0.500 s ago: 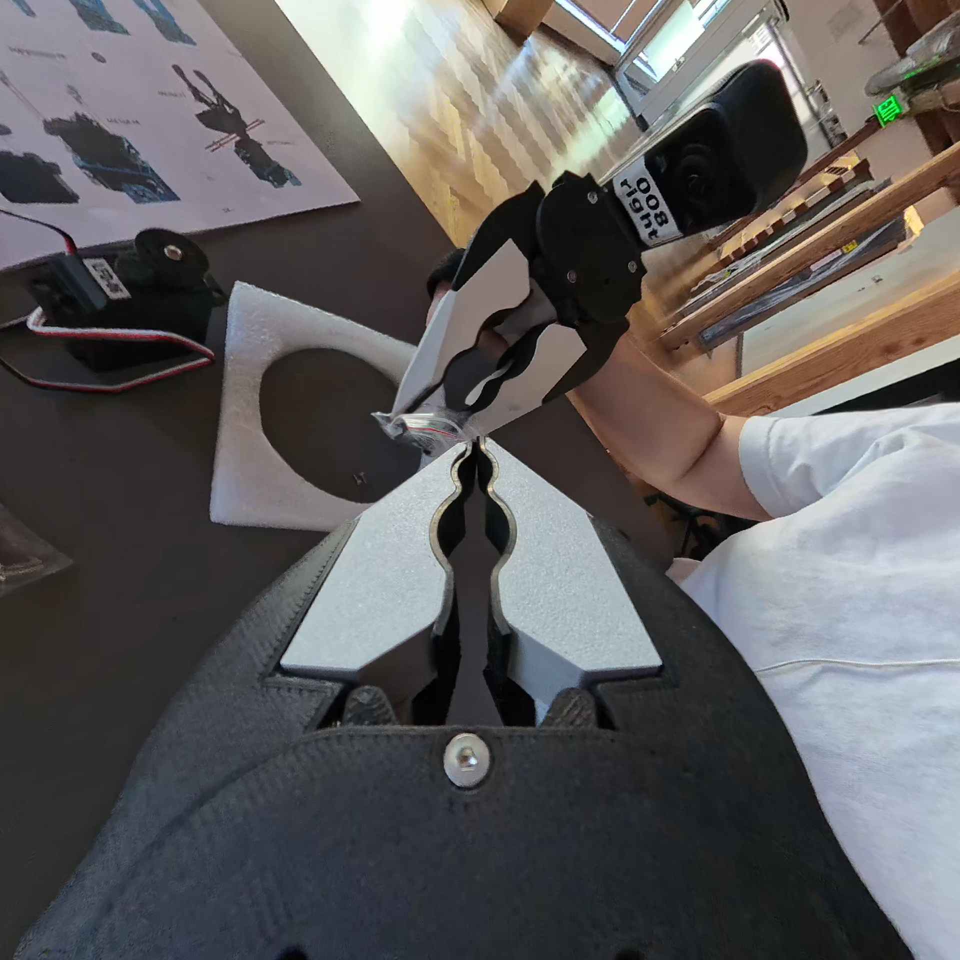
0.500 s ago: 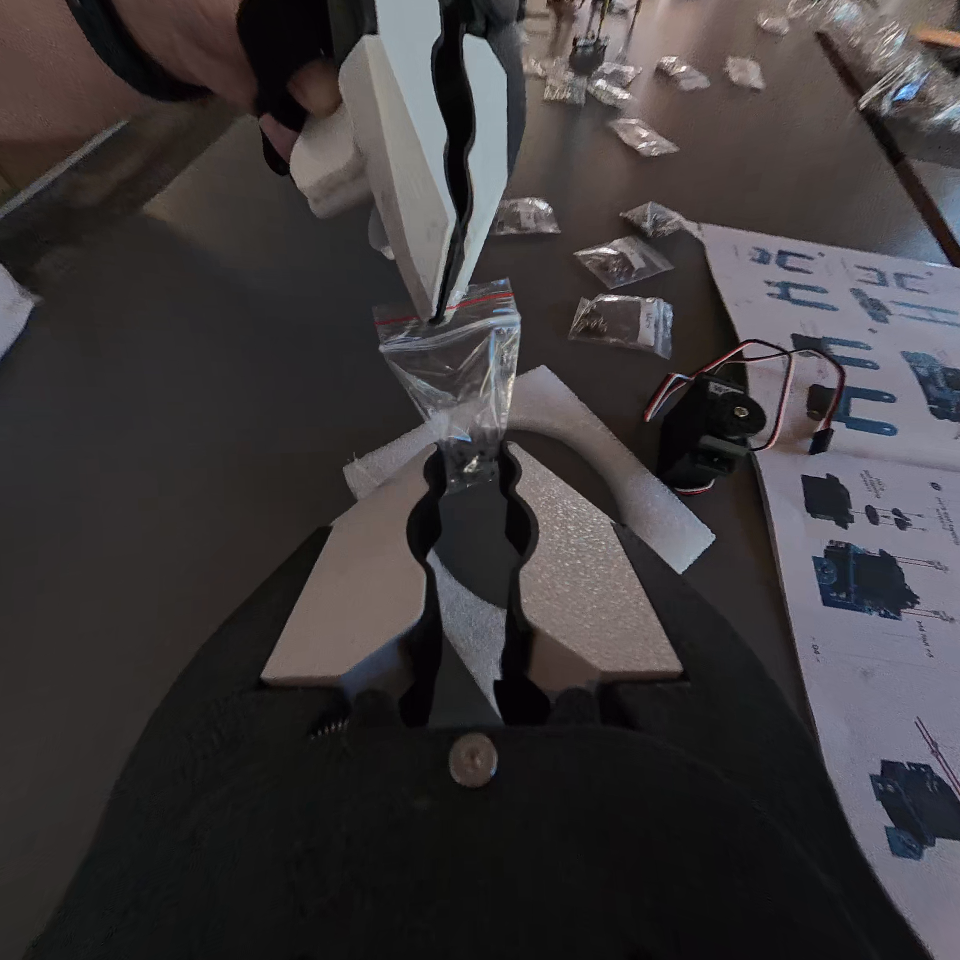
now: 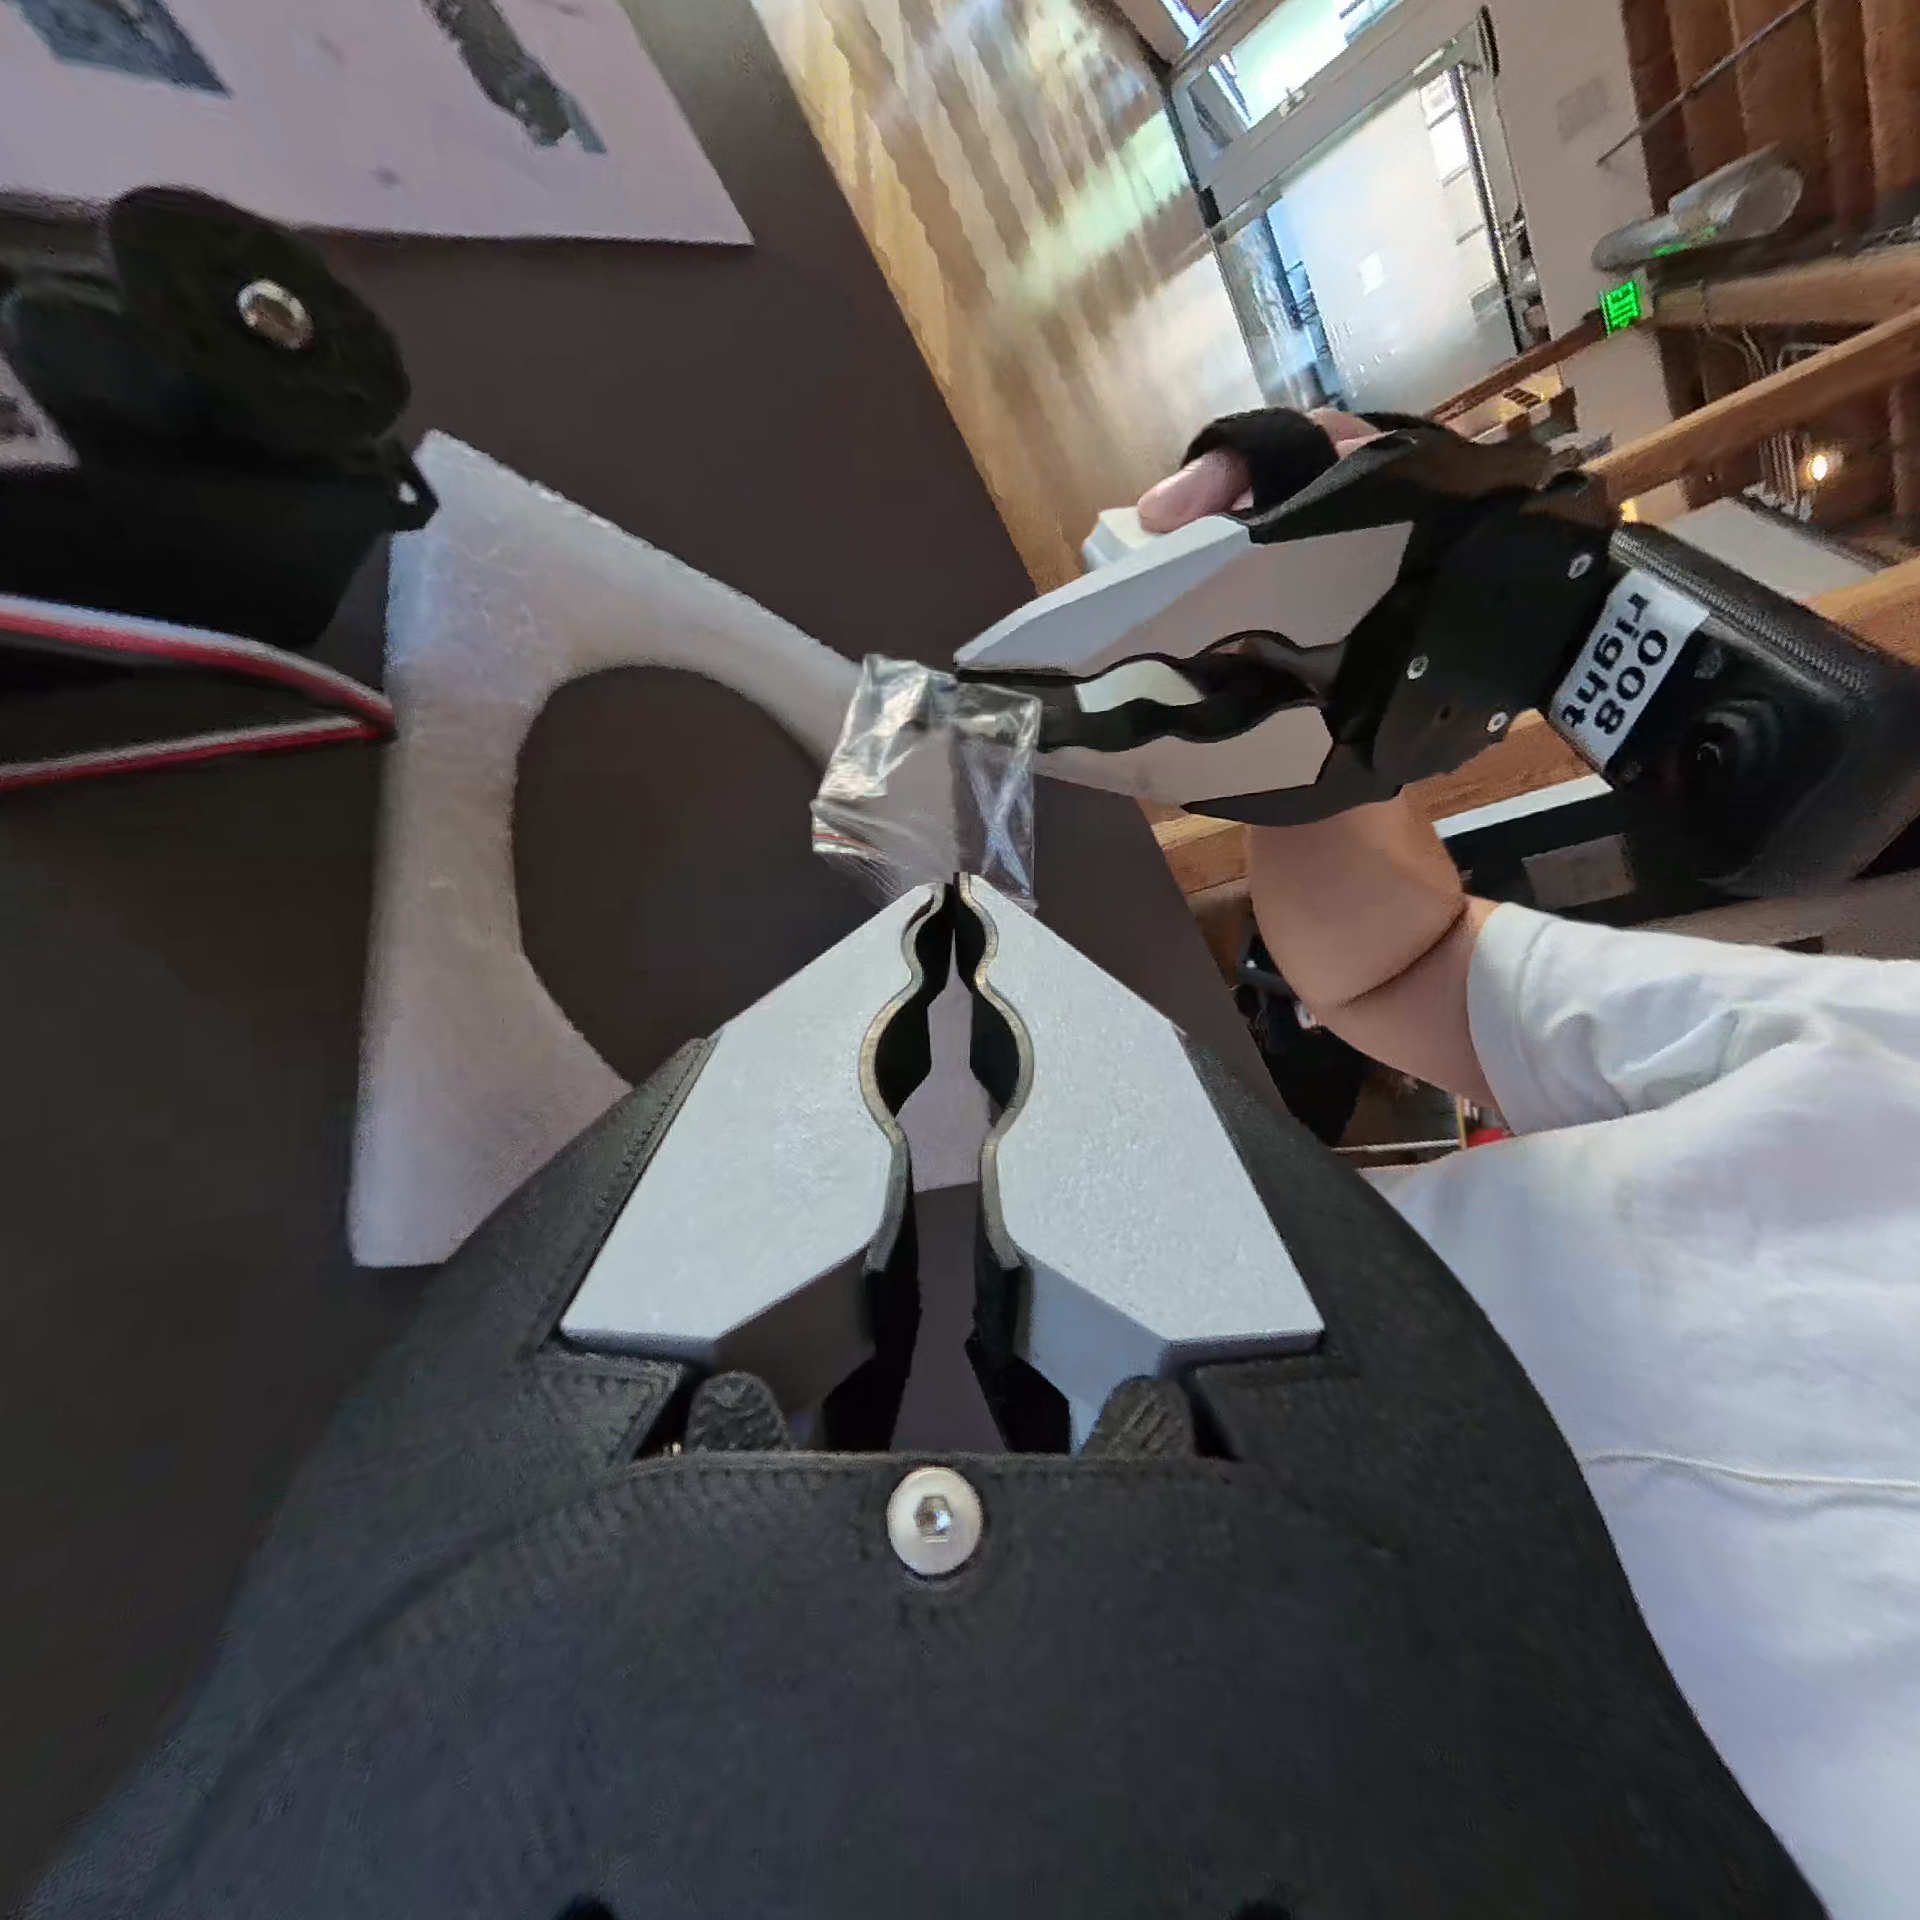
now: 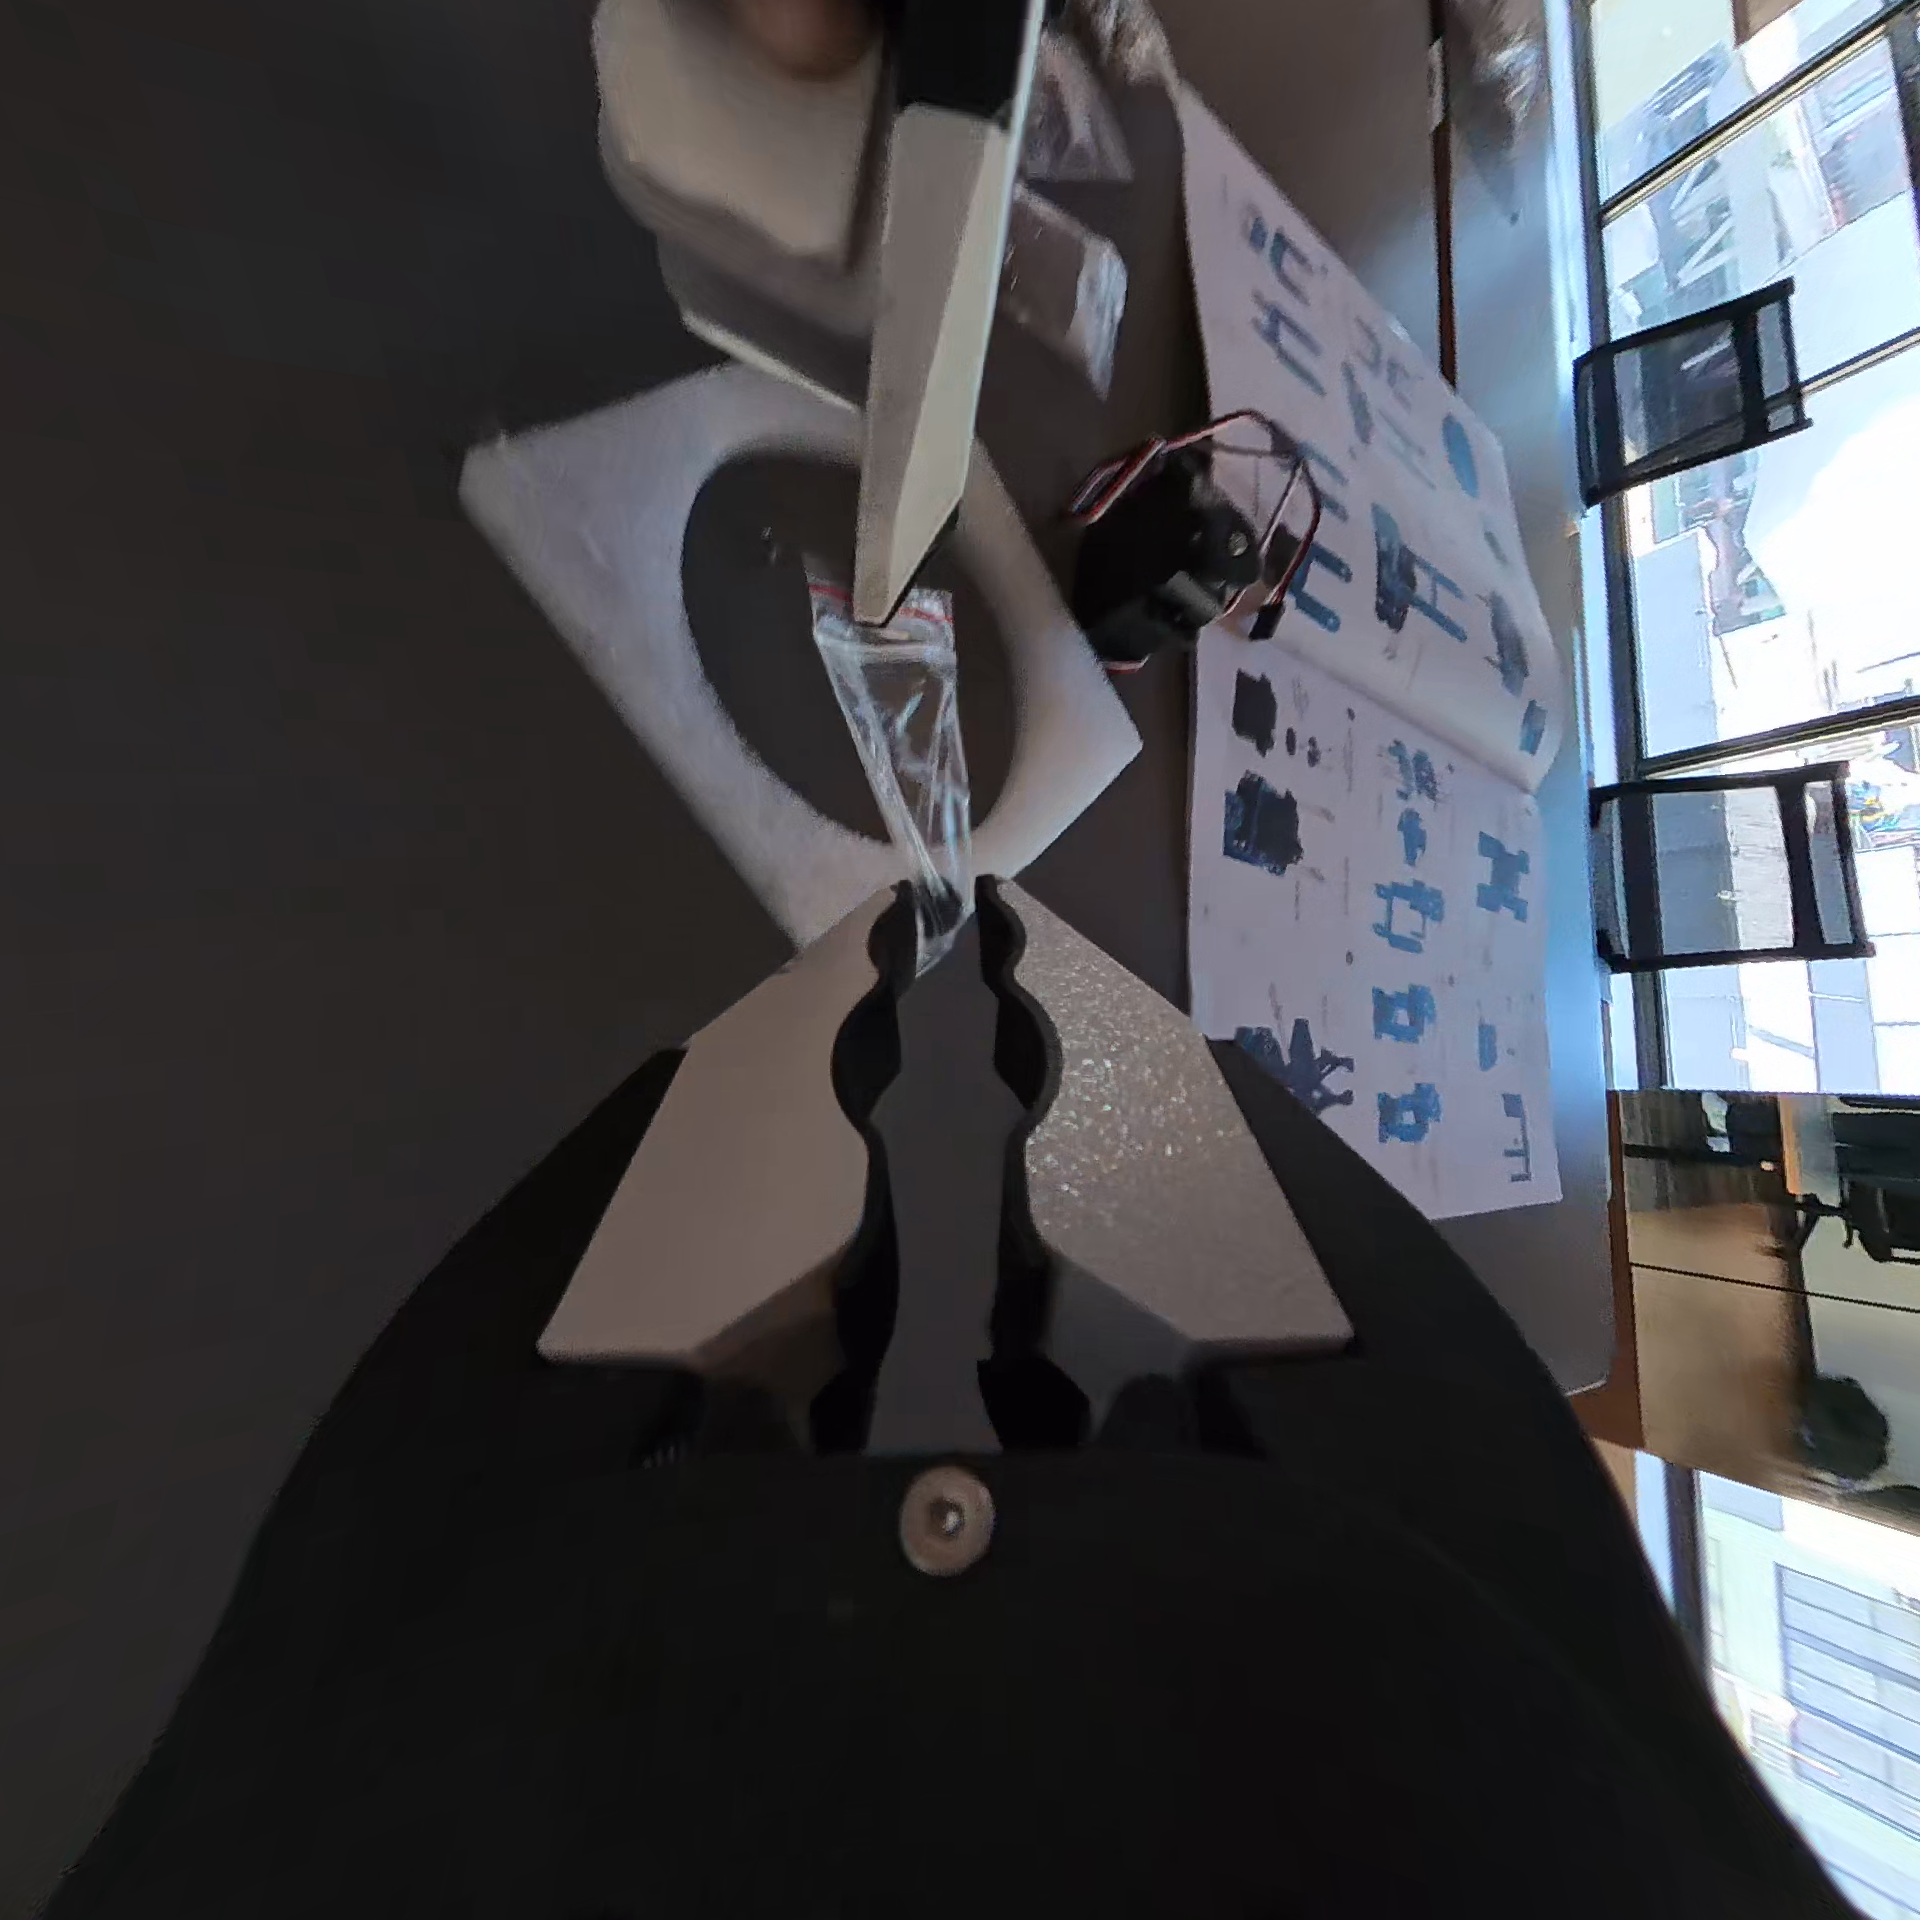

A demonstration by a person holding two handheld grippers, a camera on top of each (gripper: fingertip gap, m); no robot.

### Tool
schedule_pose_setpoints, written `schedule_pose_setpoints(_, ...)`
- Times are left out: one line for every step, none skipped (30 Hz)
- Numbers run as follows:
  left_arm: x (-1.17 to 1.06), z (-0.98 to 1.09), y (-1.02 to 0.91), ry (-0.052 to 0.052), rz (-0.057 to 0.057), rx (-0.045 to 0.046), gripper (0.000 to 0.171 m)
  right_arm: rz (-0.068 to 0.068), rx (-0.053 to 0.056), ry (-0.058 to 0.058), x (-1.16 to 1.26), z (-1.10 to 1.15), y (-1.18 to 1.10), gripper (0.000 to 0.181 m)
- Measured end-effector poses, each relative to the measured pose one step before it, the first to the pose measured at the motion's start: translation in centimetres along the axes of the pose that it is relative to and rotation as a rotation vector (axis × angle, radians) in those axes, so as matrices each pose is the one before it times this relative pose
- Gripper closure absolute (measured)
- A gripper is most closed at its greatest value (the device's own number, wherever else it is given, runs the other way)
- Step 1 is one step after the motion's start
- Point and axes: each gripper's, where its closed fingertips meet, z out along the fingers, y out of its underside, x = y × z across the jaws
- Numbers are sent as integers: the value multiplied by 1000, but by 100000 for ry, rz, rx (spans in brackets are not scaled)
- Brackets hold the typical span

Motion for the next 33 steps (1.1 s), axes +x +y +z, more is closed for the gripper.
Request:
schedule_pose_setpoints(-216, 36, 129, -200, -1426, -74, 171, -764, -1539, -967, -270, 73, 397, 169)
schedule_pose_setpoints(-180, -10, 108, -348, -1038, -18, 171, 172, -722, -978, -228, 52, 294, 168)
schedule_pose_setpoints(-140, -75, 49, -364, -570, 44, 171, 1126, 58, -661, -135, -11, 192, 168)
schedule_pose_setpoints(-140, -87, 24, -420, -433, 60, 171, 2003, 1373, -989, -127, -103, 7, 173)
schedule_pose_setpoints(-120, -112, -17, -318, -534, 275, 171, 2126, 2846, -1329, -165, -152, -227, 180)
schedule_pose_setpoints(-53, -103, -62, 228, -633, 395, 171, 1873, 2722, -673, -72, -114, -223, 181)
schedule_pose_setpoints(-17, -77, -54, 561, -849, 277, 171, 1015, 2230, 1232, 191, -66, -208, 181)
schedule_pose_setpoints(-33, -47, -37, 366, -889, 191, 171, 292, 1230, 569, 97, 14, -70, 181)
schedule_pose_setpoints(-85, -36, -33, 10, -614, 112, 171, 547, 95, -807, -86, 126, 72, 181)
schedule_pose_setpoints(-94, -38, -54, -173, -548, 277, 171, 428, -343, -826, -93, 145, 122, 181)
schedule_pose_setpoints(-68, -61, -140, 13, -676, 812, 171, -154, 109, -1176, -185, 97, -32, 181)
schedule_pose_setpoints(4, -78, -187, 393, -854, 1103, 171, -1198, 505, 1211, 129, -100, -284, 181)
schedule_pose_setpoints(79, -70, -178, 865, -924, 957, 171, -3123, 26, 2783, 336, -356, -519, 181)
schedule_pose_setpoints(98, -48, -111, 772, -631, 537, 171, -3993, -576, 3119, 431, -459, -652, 181)
schedule_pose_setpoints(-24, -31, -97, -72, -98, 400, 171, -3466, -234, 1839, 330, -336, -556, 181)
schedule_pose_setpoints(-164, -6, -86, -762, 141, 271, 171, -2479, -73, 588, 214, 12, -150, 181)
schedule_pose_setpoints(-176, 21, -52, -603, -86, -123, 171, -1142, -1278, -898, 33, 289, 361, 181)
schedule_pose_setpoints(-84, 50, -34, 51, -510, -179, 171, -679, -3830, -1981, -108, 211, 558, 181)
schedule_pose_setpoints(-7, 16, -62, 421, -694, 179, 171, -2534, -3403, -985, -71, -176, -51, 181)
schedule_pose_setpoints(-32, 20, -22, -19, -216, 169, 171, -3651, 2113, 1555, 168, -358, -899, 181)
schedule_pose_setpoints(-133, 22, 48, -782, 261, -334, 171, -1993, 4819, 499, 65, -56, -669, 181)
schedule_pose_setpoints(-189, 28, 60, -1077, 339, -509, 171, 488, -1279, -2386, -236, 367, 637, 181)
schedule_pose_setpoints(-127, 30, 28, -612, 82, -332, 171, 326, -6313, -2124, -168, 336, 1045, 181)
schedule_pose_setpoints(-74, 20, 53, -160, -302, -303, 171, -2599, -1681, -115, -65, 37, 13, 181)
schedule_pose_setpoints(-74, -1, 64, -61, -443, -205, 171, -2906, 3269, 1249, 70, -123, -659, 181)
schedule_pose_setpoints(-55, -32, 42, 175, -649, 10, 171, -439, 2008, -461, -63, 130, -114, 181)
schedule_pose_setpoints(27, -43, 34, 718, -832, 28, 171, 119, -4108, -2065, -243, 293, 874, 181)
schedule_pose_setpoints(106, -41, 60, 1002, -717, -47, 171, -3057, -5225, -317, -81, -29, 569, 181)
schedule_pose_setpoints(-35, -37, 77, -82, -177, -257, 171, -3477, 2338, 1676, 156, -398, -799, 181)
schedule_pose_setpoints(-138, -25, 93, -685, 223, -376, 171, 61, 4840, -134, 40, -239, -902, 181)
schedule_pose_setpoints(-37, 2, 11, 58, -126, -16, 171, 1780, -811, -2178, -166, 267, 373, 181)
schedule_pose_setpoints(56, 10, -33, 633, -449, 178, 171, -187, -5542, -1434, -165, 475, 1190, 181)
schedule_pose_setpoints(3, 44, 13, 143, -239, -268, 171, -2686, -3424, -938, -306, 241, 443, 181)
